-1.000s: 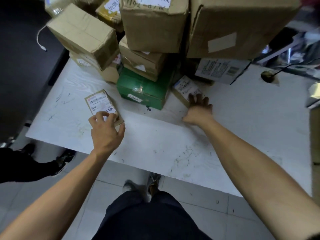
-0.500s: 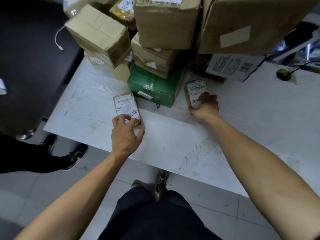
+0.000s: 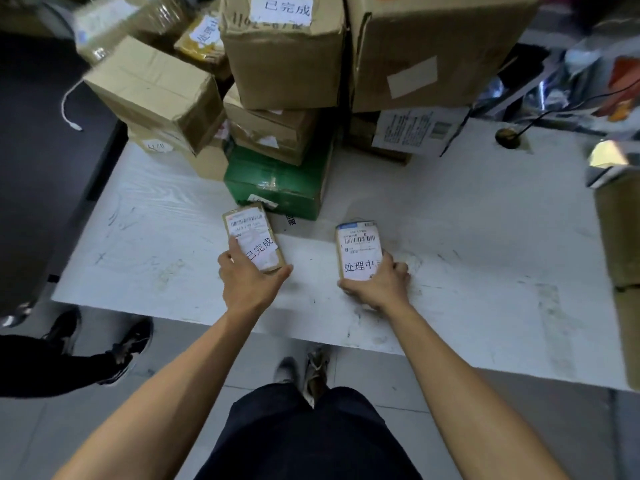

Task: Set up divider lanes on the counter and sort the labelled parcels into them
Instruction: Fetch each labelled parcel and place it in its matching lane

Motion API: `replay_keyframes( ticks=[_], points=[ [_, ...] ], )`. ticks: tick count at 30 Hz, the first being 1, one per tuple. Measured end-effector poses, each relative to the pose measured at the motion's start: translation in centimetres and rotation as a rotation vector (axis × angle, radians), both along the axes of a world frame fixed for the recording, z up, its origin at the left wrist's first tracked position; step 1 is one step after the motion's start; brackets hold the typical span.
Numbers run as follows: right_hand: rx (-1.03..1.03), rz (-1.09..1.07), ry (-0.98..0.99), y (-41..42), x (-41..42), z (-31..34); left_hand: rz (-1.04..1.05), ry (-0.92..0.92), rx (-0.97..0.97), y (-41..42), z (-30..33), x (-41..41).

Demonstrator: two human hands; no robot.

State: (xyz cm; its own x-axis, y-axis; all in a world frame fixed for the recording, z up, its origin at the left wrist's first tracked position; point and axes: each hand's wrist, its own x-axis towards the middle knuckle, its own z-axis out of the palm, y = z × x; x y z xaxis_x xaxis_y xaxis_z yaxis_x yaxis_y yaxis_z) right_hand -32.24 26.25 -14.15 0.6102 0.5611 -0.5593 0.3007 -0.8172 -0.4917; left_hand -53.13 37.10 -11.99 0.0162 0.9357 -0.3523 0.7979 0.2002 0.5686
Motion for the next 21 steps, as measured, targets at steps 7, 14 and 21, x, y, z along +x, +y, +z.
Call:
replay_keyframes(
  ticks=[7,14,21],
  points=[
    [0.102,-0.103,-0.061,-3.6,-2.2,0.0,-0.063,-0.02,0.013,-1.8,-0.1,-0.5],
    [0.331,-0.348,-0.068,-9.3,-5.4,3.9,-0.45,-0.191,0.092,-5.5,2.6,0.7],
    [0.385,-0.551,-0.223,-13.7,-2.8,8.4,-0.668,-0.273,0.113,-8.1,6.3,5.7]
  ],
)
